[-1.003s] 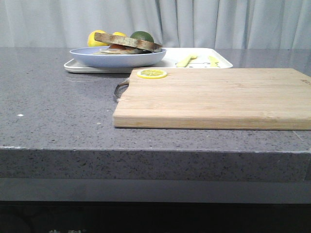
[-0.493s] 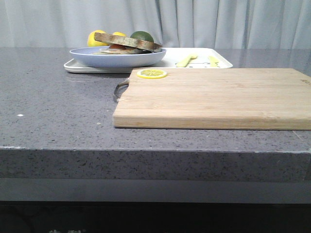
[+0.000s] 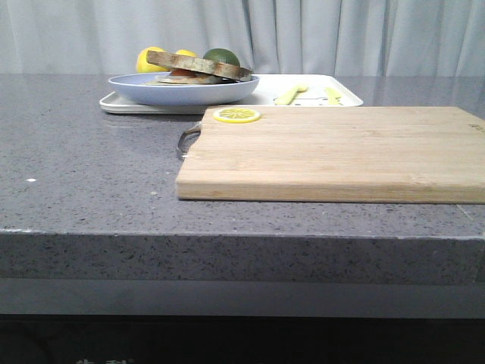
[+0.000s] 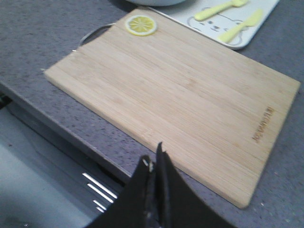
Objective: Place bread and move sandwich to tray
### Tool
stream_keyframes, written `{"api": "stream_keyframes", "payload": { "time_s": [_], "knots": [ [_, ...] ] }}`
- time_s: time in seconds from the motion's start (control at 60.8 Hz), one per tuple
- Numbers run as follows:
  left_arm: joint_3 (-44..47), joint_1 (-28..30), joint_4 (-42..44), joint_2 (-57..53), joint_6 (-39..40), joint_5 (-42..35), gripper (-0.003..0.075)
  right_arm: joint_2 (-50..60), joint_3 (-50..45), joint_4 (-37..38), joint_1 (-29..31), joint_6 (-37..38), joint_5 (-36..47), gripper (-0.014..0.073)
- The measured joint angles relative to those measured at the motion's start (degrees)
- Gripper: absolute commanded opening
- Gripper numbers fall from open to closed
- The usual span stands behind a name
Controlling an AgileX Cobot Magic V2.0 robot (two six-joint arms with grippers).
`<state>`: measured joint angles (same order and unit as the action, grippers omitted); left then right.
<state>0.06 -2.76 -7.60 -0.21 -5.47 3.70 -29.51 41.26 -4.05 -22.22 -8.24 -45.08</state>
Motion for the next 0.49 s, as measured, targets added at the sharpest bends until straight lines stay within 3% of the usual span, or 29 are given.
{"api": "stream_keyframes", "payload": {
  "time_s": [0.296,0.493],
  "knots": [
    [0.00,0.00,0.00,0.00,0.00,0.00,-0.0018,18.16,-19.95,-1.72,13.99,0.00,16.33,-0.0068],
    [0.00,0.00,0.00,0.00,0.00,0.00,-0.0018,27.92,-34.64,-4.57,19.82,0.00,30.20,-0.0068]
  ]
}}
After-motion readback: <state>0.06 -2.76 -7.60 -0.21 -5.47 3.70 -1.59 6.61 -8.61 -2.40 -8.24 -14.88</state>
